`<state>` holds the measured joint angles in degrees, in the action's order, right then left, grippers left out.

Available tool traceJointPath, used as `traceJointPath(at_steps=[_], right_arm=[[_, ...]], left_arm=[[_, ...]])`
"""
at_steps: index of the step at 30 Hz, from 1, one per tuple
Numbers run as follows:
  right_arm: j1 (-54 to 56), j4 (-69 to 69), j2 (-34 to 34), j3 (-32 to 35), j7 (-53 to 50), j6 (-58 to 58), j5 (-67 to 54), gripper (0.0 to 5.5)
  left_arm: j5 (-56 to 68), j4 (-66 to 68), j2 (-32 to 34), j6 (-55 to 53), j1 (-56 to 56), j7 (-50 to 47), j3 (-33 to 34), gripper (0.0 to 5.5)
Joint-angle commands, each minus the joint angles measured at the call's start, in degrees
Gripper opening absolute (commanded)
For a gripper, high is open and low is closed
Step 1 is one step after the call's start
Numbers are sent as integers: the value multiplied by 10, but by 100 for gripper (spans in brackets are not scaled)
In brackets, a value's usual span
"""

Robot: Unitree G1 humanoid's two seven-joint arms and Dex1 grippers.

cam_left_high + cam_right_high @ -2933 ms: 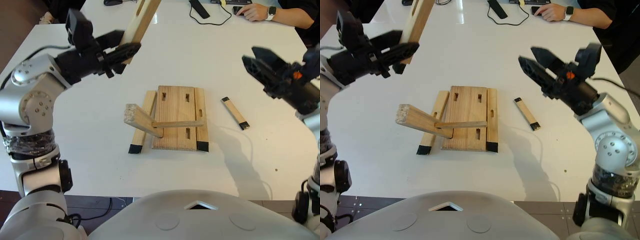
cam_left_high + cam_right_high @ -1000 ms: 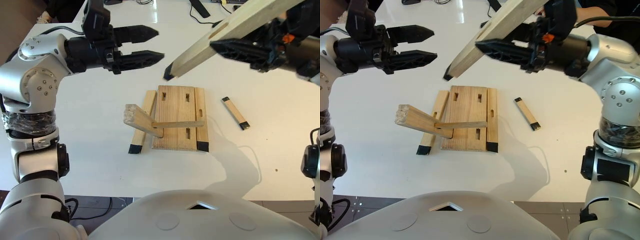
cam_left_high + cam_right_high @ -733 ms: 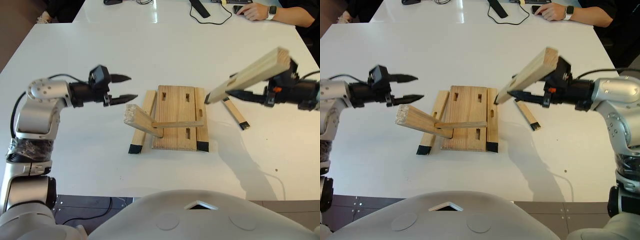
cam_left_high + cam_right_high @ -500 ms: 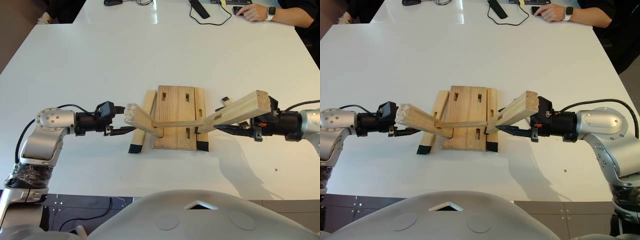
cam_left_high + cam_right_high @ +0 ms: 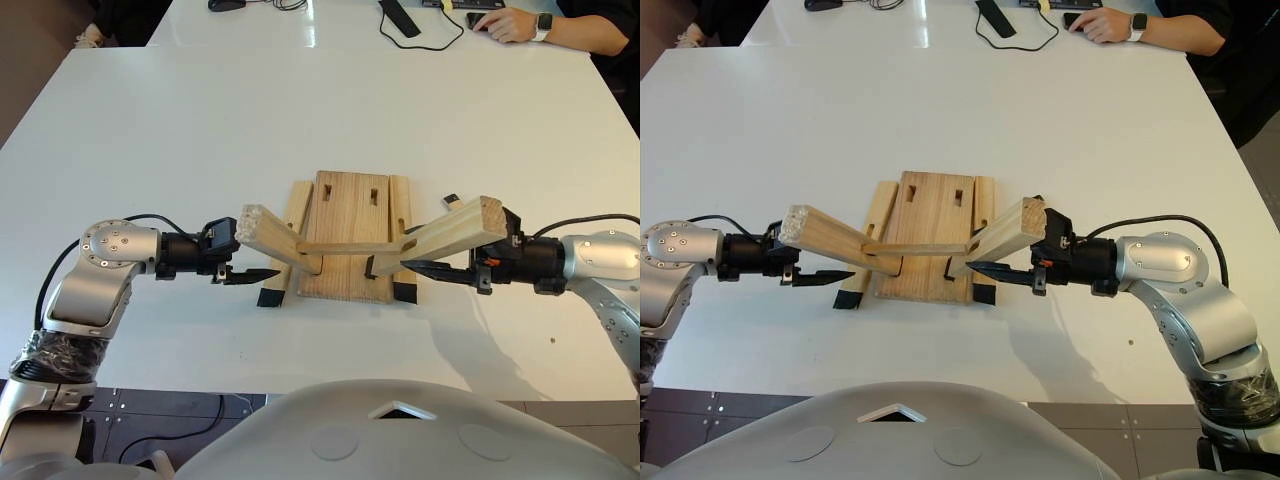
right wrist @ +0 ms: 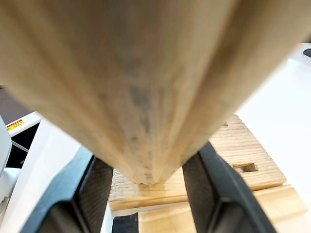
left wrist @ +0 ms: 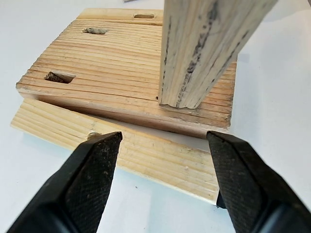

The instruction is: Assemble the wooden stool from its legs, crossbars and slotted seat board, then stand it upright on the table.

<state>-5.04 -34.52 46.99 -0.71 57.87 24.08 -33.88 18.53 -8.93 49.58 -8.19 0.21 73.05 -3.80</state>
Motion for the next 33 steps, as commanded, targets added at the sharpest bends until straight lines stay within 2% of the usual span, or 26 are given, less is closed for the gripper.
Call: traceJointPath(at_steps=[1,6,11,16,21,28,33], right_arm=[[-13,22,14,-31,18,-11,37,198],[-4,57,49,-32,58,-25,43,198],[18,54,65,-33,79,11,2,198],[48,61,60,-68,81,45,-9,198],[37,64,75,-102,96,17,35,198],[4,59,94,-102,91,-37,71,198],[20,53,81,-118,82,-34,69,198]], left_arm=[[1,-8,4,-8,16,9,-8,324],[1,-19,1,-16,18,6,-12,324],[3,-41,-9,-30,10,-13,-11,324],[7,-72,-16,-46,-6,-34,-13,324],[9,-94,-21,-61,-13,-46,-18,324],[15,-120,-25,-81,-31,-60,-19,324],[22,-135,-32,-102,-19,-66,-23,324]])
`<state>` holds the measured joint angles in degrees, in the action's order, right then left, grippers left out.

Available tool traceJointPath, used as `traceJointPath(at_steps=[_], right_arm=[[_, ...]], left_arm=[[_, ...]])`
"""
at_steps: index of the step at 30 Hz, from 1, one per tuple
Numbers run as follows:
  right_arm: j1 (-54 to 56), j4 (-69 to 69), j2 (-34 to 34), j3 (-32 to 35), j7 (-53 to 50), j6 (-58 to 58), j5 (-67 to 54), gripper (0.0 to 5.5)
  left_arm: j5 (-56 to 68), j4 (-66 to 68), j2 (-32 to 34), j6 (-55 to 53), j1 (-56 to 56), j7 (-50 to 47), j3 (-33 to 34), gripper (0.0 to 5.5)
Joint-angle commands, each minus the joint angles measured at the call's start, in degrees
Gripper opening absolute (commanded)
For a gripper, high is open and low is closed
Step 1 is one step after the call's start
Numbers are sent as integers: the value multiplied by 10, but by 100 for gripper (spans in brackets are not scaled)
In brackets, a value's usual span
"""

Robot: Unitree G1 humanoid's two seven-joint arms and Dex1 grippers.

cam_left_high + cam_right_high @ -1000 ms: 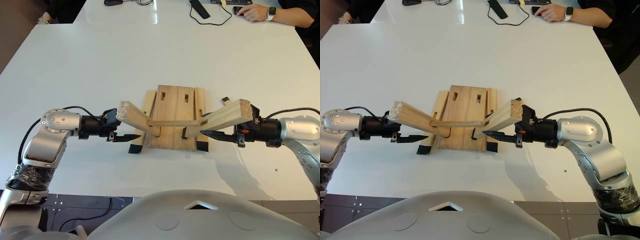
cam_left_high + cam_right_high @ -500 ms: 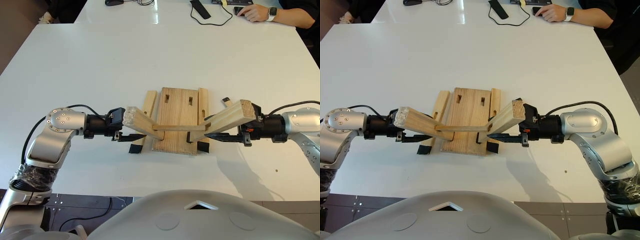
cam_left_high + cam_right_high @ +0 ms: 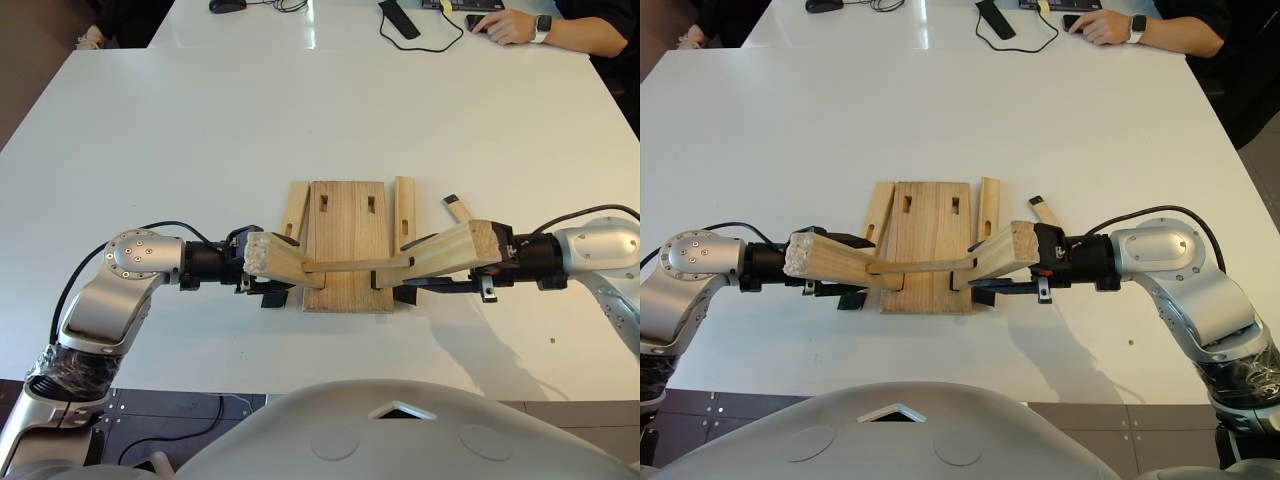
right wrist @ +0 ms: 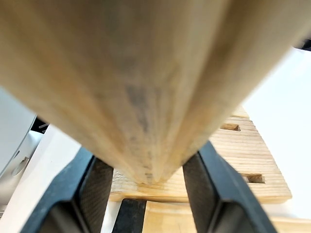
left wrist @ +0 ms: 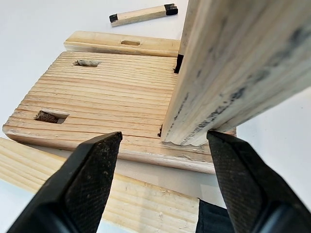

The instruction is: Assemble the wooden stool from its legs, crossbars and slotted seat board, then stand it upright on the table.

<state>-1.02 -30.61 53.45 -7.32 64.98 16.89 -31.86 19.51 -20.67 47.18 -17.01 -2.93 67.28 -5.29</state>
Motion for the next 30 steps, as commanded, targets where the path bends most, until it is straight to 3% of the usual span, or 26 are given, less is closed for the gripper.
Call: traceJointPath(at_steps=[1,13,18,30], right_arm=[[-12,16,12,-59,9,39,52,198],[70,97,-13,-135,11,80,81,198],[92,137,-34,-147,14,114,60,198],[82,224,-9,-141,42,84,88,198]], left_arm=[[15,-21,-10,-19,16,-9,-10,324],[83,-107,-71,-125,91,-46,-18,324],[65,-82,-95,-135,112,-59,-30,324],[103,87,-13,-119,148,53,91,324]])
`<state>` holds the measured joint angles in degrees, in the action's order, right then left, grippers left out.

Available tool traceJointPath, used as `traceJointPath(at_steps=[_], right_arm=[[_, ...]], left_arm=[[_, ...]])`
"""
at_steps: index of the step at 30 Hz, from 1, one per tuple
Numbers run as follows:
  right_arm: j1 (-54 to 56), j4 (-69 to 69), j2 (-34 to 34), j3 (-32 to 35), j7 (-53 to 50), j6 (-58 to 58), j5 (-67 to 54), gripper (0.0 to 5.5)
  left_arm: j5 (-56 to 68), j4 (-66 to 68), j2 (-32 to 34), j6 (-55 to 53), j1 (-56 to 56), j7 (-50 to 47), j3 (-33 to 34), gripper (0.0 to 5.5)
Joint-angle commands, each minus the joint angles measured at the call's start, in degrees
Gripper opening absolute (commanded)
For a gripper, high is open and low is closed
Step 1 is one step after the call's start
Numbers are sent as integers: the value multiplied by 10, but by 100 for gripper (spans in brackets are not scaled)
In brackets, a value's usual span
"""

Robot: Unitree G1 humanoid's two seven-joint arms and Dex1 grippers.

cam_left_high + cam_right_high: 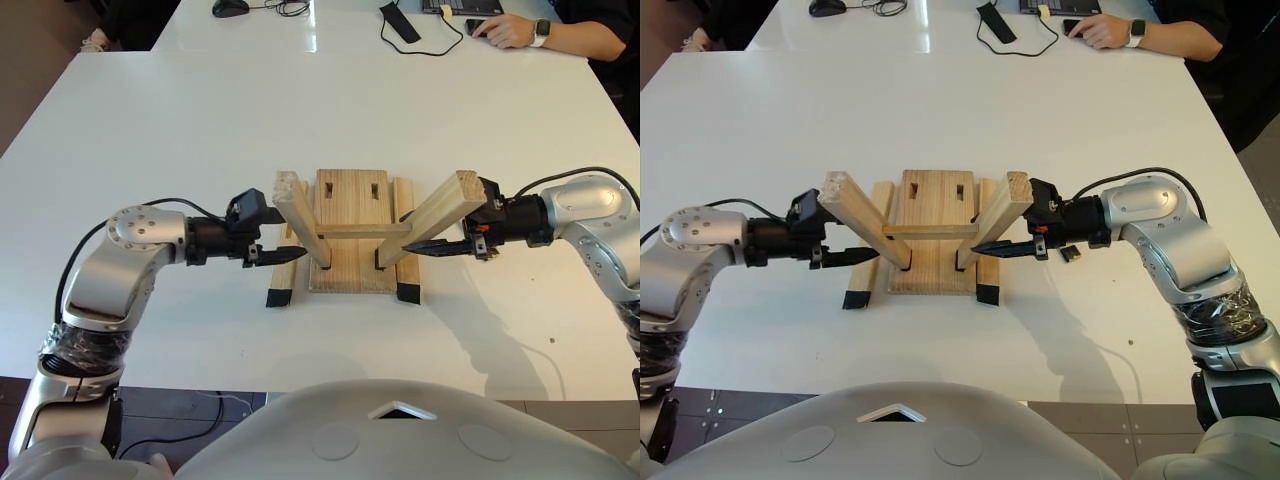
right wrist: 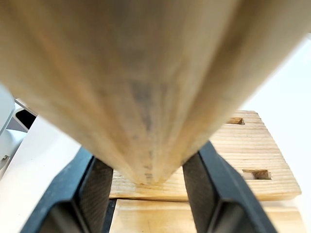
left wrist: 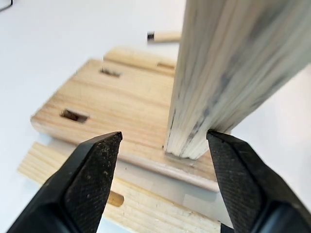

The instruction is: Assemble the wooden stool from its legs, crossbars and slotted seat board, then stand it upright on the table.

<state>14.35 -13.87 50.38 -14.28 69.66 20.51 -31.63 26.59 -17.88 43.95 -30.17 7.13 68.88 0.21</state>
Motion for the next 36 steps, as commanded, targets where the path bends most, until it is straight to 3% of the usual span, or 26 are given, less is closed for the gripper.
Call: traceJointPath(at_steps=[1,6,11,18,28,36], right_arm=[[-71,55,23,-72,-5,45,87,198],[-64,50,24,-77,-4,33,92,198],[-54,57,24,-86,-2,25,100,198],[-32,64,16,-105,-1,16,110,198],[-25,63,12,-117,-5,6,116,198],[-5,70,4,-129,-2,6,124,198]], left_arm=[[34,99,20,15,74,39,43,324],[6,284,-44,16,270,-7,17,324],[49,276,-136,-44,369,30,-48,300],[82,158,-148,-98,343,138,-161,179],[51,187,-163,-89,351,152,-200,1],[-134,329,-164,83,352,230,-396,0]])
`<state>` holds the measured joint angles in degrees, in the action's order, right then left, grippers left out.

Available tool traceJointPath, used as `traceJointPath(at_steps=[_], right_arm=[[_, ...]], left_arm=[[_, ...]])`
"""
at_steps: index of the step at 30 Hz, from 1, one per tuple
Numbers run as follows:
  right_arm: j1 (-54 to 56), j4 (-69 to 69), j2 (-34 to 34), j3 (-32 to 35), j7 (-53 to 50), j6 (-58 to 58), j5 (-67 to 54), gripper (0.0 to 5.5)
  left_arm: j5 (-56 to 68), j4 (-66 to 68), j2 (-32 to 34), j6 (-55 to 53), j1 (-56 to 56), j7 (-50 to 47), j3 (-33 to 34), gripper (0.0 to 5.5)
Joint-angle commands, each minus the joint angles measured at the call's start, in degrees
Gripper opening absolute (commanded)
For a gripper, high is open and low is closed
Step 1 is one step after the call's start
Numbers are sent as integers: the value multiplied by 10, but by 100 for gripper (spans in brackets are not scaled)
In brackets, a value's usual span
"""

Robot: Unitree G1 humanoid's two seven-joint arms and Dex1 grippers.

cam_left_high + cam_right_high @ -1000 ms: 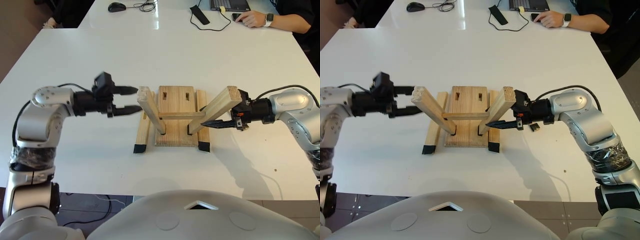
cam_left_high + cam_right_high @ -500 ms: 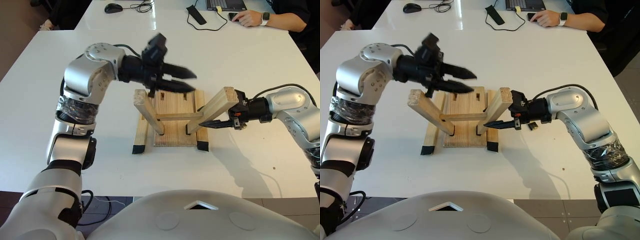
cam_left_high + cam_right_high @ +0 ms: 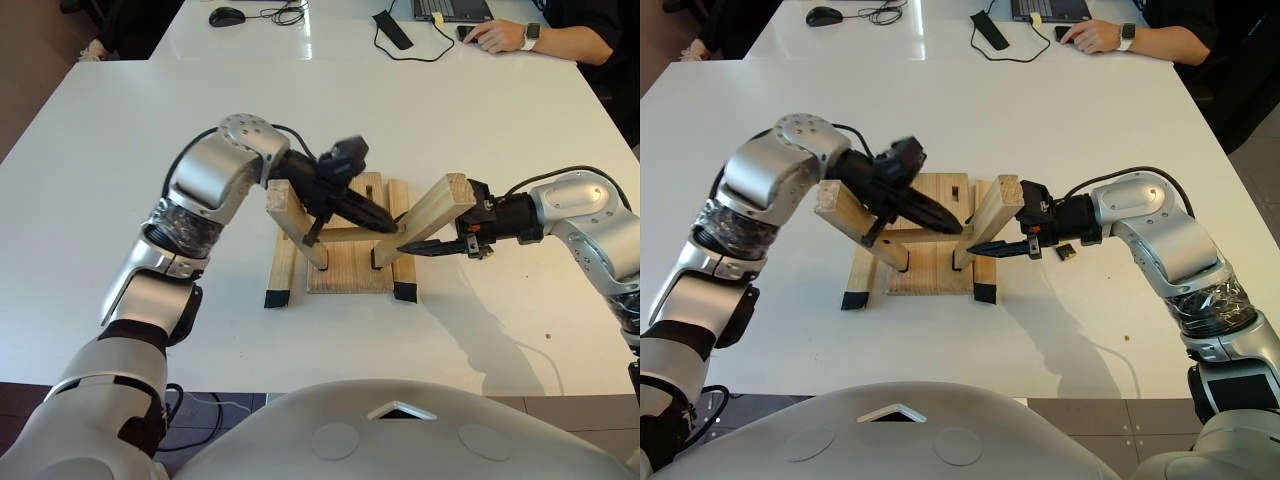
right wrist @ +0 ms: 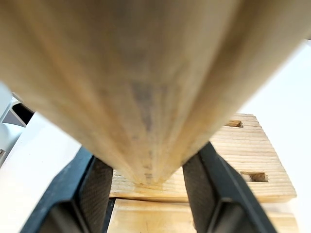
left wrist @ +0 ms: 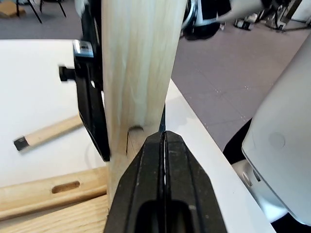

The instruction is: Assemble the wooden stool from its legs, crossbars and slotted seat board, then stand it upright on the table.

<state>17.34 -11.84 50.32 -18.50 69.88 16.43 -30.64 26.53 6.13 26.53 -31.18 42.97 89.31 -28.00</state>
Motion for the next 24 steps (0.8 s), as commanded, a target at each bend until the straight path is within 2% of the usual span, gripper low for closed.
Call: traceJointPath(at_steps=[1,3,6,8,10,14,16,18,21,24], right_arm=[[-31,49,3,-89,-3,47,115,198],[-26,46,5,-90,1,46,113,198],[-32,35,18,-84,3,46,103,198],[-44,26,27,-75,-1,49,94,198],[-54,16,34,-66,-7,54,86,198],[-87,-23,43,-37,-36,65,58,198],[-108,-43,50,-24,-50,68,49,198],[-130,-62,58,-10,-61,70,41,198],[-150,-81,71,8,-66,76,31,198],[-144,-76,73,12,-59,81,28,198]], left_arm=[[-148,131,0,114,-4,13,-115,0],[-122,180,-21,107,16,-10,-74,0],[-6,157,-33,39,75,-47,52,0],[54,146,-19,7,135,-88,155,0],[48,145,21,31,160,-114,213,0],[-112,192,148,236,65,-149,210,0],[-177,209,206,344,-27,-161,203,24],[-179,158,244,395,-150,-137,215,62],[-137,5,258,413,-319,-118,228,94],[-125,-78,245,420,-374,-134,230,94]])
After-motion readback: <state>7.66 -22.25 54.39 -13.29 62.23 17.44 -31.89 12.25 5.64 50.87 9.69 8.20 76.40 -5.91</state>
